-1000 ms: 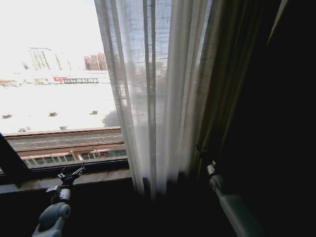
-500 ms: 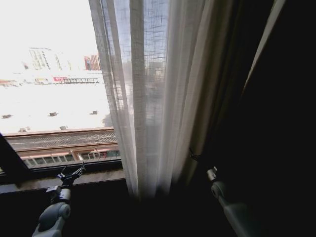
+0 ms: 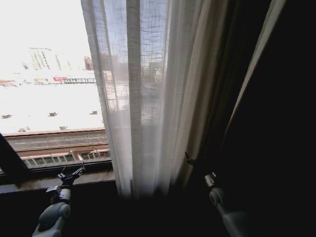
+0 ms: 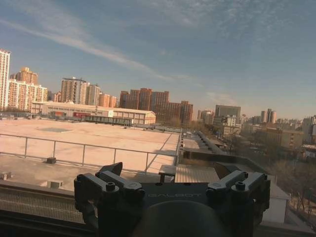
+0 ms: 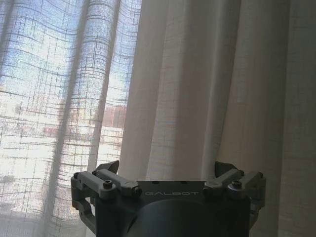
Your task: Open the curtains by pulling them apart, changing their state from closed to fully open.
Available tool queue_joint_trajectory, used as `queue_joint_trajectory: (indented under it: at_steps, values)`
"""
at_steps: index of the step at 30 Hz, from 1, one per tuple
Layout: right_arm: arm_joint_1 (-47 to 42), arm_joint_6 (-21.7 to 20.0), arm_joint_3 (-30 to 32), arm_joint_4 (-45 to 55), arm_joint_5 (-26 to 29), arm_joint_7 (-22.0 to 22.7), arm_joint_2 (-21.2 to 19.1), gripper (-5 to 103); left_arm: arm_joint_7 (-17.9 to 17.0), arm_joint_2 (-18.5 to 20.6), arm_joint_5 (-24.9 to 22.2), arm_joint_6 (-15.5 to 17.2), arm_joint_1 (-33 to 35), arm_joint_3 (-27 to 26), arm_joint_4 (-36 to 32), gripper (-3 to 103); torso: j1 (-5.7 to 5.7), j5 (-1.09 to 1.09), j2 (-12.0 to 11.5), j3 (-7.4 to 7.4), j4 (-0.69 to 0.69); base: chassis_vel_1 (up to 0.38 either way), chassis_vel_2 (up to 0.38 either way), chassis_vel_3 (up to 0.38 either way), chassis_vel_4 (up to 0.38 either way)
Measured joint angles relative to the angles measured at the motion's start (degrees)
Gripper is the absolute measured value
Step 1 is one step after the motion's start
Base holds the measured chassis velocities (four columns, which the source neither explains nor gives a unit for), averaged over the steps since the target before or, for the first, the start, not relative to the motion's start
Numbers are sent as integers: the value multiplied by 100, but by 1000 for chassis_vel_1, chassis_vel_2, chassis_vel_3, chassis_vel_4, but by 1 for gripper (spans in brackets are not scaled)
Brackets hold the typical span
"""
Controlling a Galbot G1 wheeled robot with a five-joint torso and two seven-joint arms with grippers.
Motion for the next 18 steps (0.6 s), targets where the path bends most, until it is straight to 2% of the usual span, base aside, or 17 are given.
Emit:
queue_joint_trajectory:
  at_steps: [9,18]
  values:
    - [53,65,-73,-42,-25,46,56,100,0,0,0,0,0,0,0,100,0,1,-1,0,0,0,0,0,0]
    - [152,-46,-49,-86,21,85,-20,100,0,0,0,0,0,0,0,100,0,1,0,0,0,0,0,0,0]
